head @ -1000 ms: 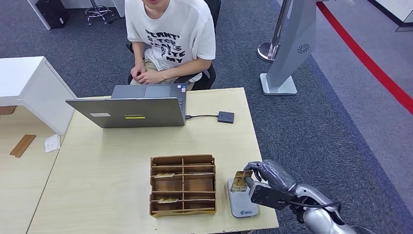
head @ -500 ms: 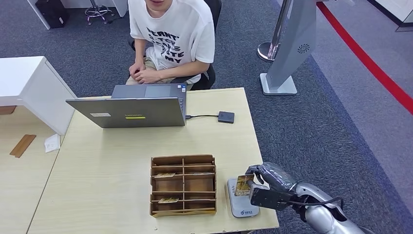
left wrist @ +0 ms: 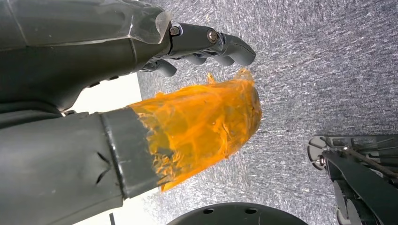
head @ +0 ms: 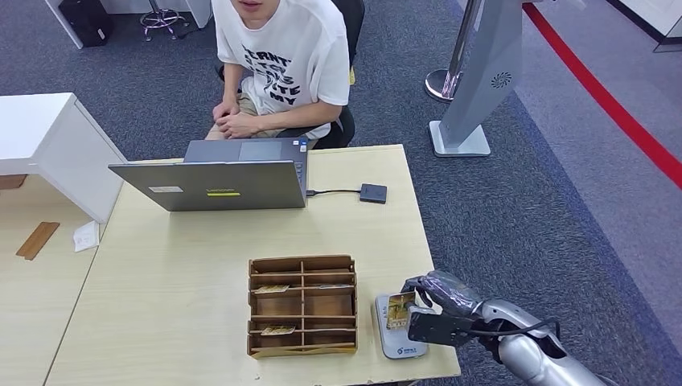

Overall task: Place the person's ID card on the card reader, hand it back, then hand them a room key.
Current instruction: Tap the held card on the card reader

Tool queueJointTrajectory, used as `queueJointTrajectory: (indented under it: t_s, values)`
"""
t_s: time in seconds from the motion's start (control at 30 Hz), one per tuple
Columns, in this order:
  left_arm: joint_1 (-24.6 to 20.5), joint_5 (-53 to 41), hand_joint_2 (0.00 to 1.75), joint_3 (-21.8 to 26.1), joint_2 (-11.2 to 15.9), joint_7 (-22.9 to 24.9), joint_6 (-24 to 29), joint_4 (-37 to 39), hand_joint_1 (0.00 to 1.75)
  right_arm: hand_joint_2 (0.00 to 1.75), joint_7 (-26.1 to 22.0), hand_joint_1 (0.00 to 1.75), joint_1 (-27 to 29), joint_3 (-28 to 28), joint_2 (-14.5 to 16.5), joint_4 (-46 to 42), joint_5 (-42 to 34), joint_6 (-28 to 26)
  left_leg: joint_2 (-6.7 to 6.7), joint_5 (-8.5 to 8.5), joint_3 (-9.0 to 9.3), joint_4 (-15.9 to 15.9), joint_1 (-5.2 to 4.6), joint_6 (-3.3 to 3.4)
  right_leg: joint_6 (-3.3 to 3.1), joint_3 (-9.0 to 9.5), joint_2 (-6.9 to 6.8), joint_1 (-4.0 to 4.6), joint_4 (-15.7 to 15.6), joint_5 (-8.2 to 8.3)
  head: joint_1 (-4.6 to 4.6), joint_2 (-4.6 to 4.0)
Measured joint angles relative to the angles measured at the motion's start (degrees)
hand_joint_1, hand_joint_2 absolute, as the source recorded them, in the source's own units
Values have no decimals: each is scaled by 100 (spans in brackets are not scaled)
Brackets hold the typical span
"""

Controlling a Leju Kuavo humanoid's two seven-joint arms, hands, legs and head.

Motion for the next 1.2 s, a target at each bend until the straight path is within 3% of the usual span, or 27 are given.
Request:
queueJointTrajectory:
  t_s: [1.2]
  values:
    - [0, -66, 0, 0, 2, -3, -28, 0, 0, 175, 204, 175, -419, 564, -105, 474, -26, 28, 0, 0, 3, 1, -1, 0, 1, 1, 0, 0, 0, 1, 0, 0]
